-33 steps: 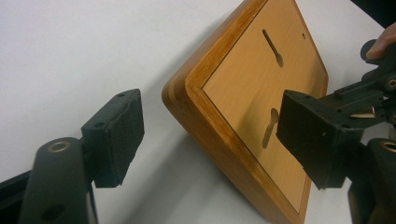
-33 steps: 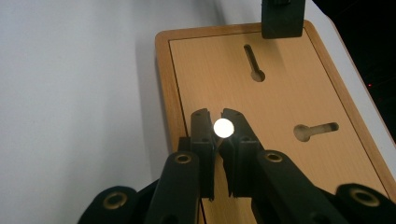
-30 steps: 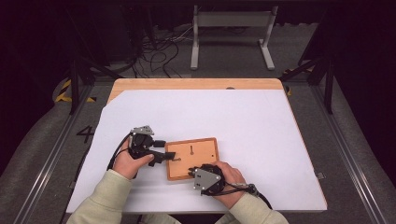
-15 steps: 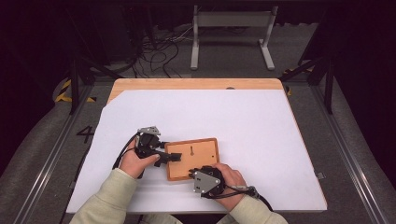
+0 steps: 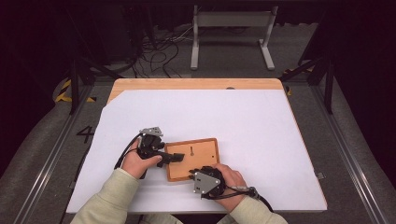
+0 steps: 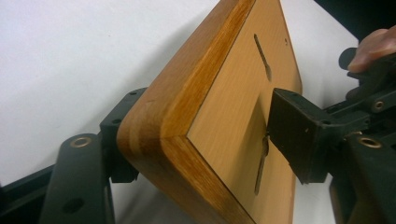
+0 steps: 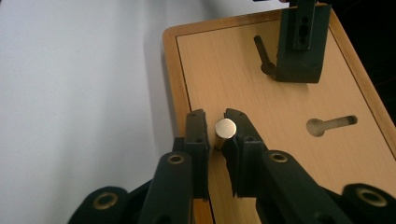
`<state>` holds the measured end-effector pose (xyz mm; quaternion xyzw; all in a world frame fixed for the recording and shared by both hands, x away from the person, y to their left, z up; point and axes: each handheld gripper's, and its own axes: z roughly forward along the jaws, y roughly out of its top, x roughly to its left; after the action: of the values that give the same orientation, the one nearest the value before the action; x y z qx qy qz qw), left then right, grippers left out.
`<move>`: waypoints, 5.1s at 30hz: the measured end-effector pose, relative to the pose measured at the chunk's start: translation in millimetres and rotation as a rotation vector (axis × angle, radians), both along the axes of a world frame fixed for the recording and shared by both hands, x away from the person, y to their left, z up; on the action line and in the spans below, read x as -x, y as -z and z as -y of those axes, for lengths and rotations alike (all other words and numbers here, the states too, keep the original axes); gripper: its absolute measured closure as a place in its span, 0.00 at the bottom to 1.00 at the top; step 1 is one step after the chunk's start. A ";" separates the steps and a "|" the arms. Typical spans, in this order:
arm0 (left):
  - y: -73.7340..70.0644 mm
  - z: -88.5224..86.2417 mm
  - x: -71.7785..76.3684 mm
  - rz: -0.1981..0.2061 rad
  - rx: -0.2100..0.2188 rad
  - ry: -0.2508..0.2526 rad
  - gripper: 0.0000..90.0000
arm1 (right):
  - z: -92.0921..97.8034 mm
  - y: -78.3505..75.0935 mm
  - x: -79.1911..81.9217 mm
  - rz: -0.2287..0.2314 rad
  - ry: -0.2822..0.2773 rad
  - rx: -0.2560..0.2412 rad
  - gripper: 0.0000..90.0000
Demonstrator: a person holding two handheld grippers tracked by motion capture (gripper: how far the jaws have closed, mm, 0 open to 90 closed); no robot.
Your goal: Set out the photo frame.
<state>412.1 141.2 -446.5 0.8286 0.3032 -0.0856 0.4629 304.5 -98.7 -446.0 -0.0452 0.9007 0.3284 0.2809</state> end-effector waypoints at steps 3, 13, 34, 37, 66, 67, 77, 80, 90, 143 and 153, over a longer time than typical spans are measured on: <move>-1.1 -3.0 -0.9 -0.015 0.017 0.012 0.41 | 0.6 -0.4 0.6 -0.032 0.012 -0.011 0.82; -8.9 -8.0 2.6 -0.002 0.050 0.040 0.51 | 22.4 -15.7 3.2 -0.224 0.007 -0.111 0.51; -36.4 0.1 30.5 0.246 0.061 0.189 0.68 | 167.6 -48.1 -25.9 -0.214 0.357 -0.467 0.54; -41.0 4.2 36.7 0.306 0.042 0.202 0.71 | 176.4 -43.4 -29.9 -0.227 0.384 -0.481 0.54; -44.9 10.1 48.4 0.325 -0.011 0.245 0.69 | 174.1 -27.5 -39.3 -0.287 0.403 -0.475 0.53; -44.9 10.1 48.4 0.325 -0.011 0.245 0.65 | 174.1 -27.5 -39.3 -0.287 0.403 -0.475 0.53; -42.1 19.0 54.0 0.251 -0.010 0.346 0.51 | 171.7 -27.8 -39.2 -0.291 0.398 -0.474 0.51; -43.8 16.3 53.6 0.269 0.010 0.330 0.49 | 171.4 -27.5 -39.5 -0.289 0.397 -0.470 0.51; -58.8 -5.8 58.7 0.330 0.086 0.251 0.48 | 171.3 -26.9 -39.9 -0.296 0.392 -0.460 0.55; 6.3 -1.3 40.6 0.266 -0.305 0.141 1.00 | 157.9 -26.9 -36.4 -0.375 0.336 -0.344 1.00; 6.3 4.3 47.2 0.246 -0.292 0.193 1.00 | 160.4 -30.1 -35.5 -0.367 0.341 -0.351 1.00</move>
<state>364.9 136.9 -452.8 0.9162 0.1729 0.0172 0.3610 340.0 -259.0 -416.0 0.2159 0.8605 0.4296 0.1682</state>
